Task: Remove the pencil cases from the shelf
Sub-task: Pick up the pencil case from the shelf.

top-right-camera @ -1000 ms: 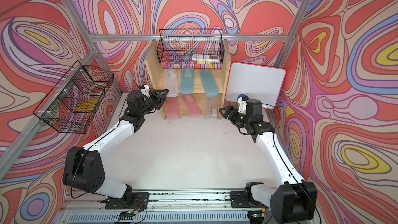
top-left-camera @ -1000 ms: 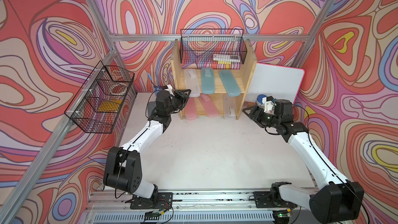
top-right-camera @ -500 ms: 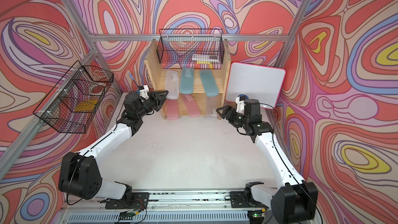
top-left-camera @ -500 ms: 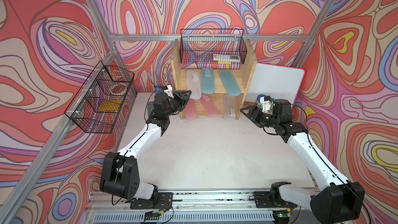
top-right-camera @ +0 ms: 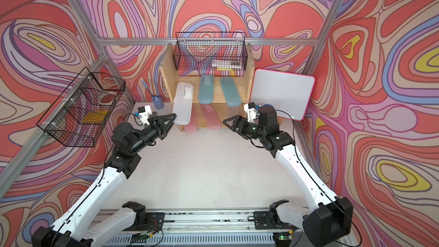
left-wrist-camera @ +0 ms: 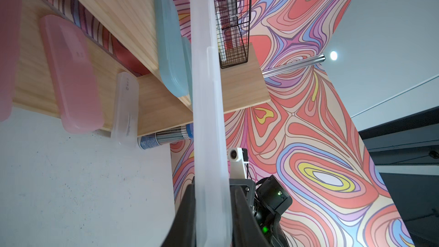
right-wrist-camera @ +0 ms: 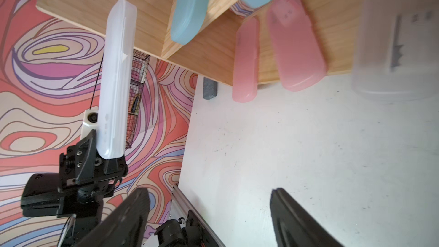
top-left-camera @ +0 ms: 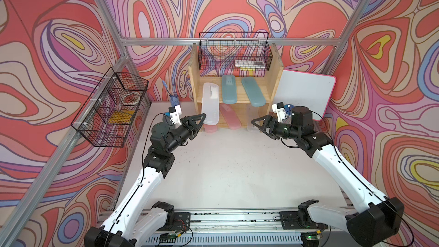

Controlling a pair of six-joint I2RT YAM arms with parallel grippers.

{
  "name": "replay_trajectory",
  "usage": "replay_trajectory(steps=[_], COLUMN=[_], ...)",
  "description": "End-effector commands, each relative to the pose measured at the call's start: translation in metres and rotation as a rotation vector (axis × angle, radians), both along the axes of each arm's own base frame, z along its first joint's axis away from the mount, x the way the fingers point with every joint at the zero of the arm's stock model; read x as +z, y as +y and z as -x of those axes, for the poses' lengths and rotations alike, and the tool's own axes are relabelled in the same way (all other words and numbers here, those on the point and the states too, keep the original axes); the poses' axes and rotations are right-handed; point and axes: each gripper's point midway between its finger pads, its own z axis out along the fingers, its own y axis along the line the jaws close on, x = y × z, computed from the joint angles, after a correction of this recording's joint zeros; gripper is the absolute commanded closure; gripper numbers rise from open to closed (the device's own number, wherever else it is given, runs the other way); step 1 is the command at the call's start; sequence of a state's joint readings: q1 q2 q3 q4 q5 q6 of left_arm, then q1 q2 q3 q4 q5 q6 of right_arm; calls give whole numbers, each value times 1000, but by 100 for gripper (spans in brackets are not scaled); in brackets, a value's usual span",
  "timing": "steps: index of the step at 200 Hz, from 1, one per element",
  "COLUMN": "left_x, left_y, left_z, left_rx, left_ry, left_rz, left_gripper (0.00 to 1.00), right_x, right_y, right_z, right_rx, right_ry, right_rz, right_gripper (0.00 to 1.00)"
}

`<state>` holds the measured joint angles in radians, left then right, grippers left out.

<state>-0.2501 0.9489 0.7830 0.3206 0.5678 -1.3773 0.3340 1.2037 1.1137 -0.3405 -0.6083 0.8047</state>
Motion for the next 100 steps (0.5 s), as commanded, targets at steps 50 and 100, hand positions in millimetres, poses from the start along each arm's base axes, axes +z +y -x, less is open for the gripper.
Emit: replay_trajectory(steps=[50,100], left_x=[11,18], left_y=[-10,-11], left_z=[63,75], left_rx=[-187,-229], left_ry=[-100,-140], left_rz=[76,124], left_gripper=[100,100], right_x=[63,77], right_y=[81,120], right_z=[34,37], right_rx=[116,143], right_ry=[-91,-82], right_rz=[-253,-359], right_gripper=[21,35])
